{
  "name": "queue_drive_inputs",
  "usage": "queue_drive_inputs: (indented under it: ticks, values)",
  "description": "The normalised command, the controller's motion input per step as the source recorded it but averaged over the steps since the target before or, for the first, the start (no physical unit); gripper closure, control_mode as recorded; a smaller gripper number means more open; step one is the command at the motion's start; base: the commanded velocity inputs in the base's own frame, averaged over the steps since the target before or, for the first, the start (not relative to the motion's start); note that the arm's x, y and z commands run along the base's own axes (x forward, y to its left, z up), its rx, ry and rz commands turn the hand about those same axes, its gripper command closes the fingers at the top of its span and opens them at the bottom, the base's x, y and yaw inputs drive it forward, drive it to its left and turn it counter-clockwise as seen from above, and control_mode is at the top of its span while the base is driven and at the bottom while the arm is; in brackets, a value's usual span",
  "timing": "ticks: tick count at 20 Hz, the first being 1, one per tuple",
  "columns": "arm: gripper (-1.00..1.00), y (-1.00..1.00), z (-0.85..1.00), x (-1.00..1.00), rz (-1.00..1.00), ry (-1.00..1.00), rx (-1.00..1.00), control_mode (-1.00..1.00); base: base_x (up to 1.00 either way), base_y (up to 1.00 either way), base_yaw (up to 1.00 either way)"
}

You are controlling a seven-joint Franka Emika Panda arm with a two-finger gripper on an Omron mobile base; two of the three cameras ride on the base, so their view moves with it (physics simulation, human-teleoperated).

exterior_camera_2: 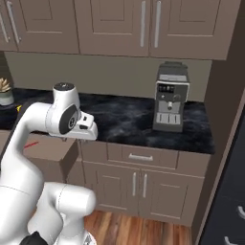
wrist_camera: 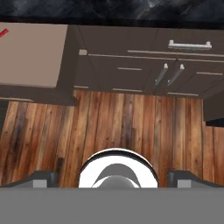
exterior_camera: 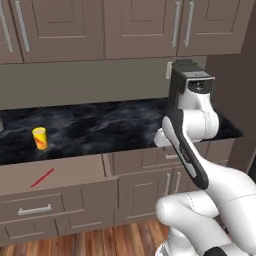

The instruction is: Pick up the straw from the left drawer and put it inside the smoothie cup.

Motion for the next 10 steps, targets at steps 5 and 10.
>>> queue_drive_inputs:
  ticks: [5,10]
  values:
    - [-1.00,0.00,0.00,0.00,0.00,0.00,0.00,1.00,-0.22,0.72,0.00]
    - [-1.00,0.00,0.00,0.00,0.00,0.00,0.00,1.00,-0.10,0.90,0.00]
